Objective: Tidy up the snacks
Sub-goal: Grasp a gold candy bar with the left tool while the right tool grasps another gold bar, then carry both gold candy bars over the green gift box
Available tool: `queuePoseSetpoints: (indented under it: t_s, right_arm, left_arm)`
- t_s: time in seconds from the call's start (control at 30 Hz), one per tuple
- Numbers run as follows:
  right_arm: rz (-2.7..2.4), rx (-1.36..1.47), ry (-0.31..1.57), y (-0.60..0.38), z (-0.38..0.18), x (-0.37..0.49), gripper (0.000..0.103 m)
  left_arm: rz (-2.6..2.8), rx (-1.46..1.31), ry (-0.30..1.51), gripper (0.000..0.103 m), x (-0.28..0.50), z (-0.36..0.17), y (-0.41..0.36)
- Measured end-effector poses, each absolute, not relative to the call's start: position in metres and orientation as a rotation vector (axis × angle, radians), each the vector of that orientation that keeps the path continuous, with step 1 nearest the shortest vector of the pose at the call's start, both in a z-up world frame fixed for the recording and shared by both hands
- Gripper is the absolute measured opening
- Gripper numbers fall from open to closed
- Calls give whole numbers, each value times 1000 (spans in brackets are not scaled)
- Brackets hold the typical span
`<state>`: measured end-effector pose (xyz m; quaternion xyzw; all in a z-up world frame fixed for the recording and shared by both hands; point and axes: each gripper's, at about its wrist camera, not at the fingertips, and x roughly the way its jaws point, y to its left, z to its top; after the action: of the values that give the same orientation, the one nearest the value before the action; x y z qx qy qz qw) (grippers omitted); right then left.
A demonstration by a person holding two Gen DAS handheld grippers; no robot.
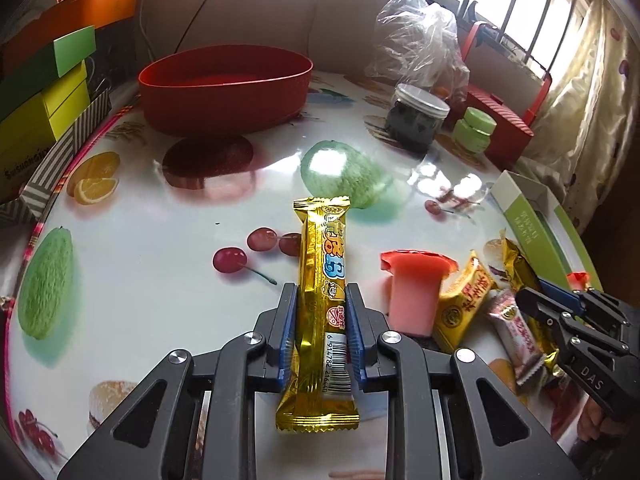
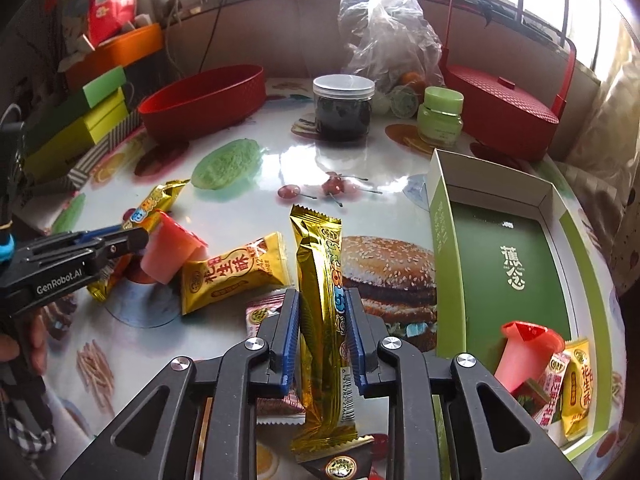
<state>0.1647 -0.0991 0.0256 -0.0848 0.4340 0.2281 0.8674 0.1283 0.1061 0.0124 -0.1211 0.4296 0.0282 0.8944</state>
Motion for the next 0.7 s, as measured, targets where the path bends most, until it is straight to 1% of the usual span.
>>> queuePoseSetpoints:
  t_s: [0.37, 0.7]
  right_arm:
    - [478, -104, 888, -110, 38, 150, 21]
    - [450, -30, 868, -132, 51, 139, 21]
  left_arm:
    - [26, -256, 851, 24, 109, 31, 96]
    - [-46, -238, 813, 24, 96, 51, 67]
